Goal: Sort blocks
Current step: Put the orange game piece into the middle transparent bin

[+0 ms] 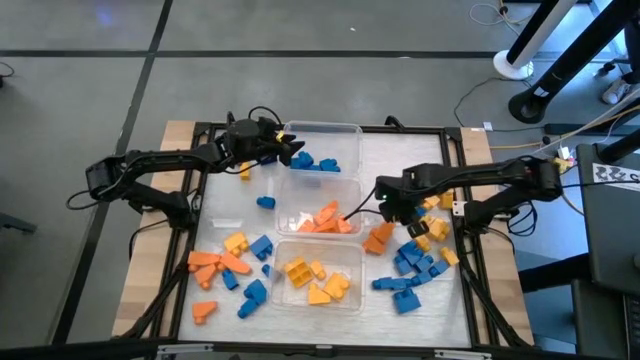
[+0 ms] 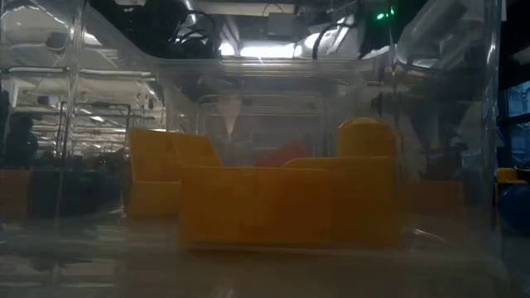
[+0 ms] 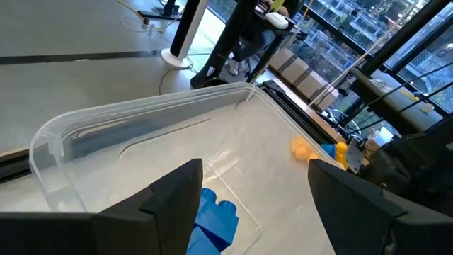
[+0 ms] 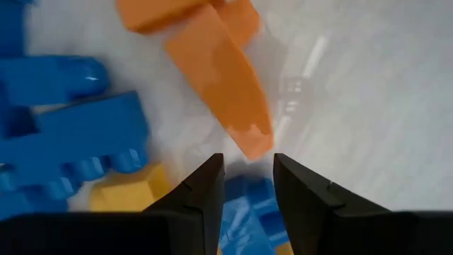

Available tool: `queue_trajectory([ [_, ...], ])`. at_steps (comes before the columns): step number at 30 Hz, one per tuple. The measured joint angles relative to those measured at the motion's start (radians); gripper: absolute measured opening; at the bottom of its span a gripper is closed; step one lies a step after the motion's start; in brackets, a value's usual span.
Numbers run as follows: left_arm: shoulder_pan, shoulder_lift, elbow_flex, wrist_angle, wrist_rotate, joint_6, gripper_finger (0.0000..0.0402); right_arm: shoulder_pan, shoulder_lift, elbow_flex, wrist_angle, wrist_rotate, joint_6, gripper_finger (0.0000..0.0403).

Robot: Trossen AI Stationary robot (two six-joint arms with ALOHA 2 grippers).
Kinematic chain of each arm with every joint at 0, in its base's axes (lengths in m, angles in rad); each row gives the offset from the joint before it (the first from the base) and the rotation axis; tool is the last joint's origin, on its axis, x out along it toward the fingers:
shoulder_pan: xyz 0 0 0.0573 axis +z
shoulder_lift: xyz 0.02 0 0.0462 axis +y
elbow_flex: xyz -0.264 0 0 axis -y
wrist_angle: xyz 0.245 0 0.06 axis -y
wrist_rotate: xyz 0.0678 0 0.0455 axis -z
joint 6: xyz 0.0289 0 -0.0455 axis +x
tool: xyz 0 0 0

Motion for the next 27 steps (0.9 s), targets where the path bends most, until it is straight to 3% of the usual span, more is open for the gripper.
queue_trajectory([
  [20,0.000,0.000,0.000,-0.006,0.000,0.000,0.0246,0.000,0.038,0.000,0.036,0.023,0.029,0.0125],
  [27,0.000,0.000,0.000,-0.005,0.000,0.000,0.0246,0.000,0.049,-0.001,0.043,0.076,0.030,0.0190],
])
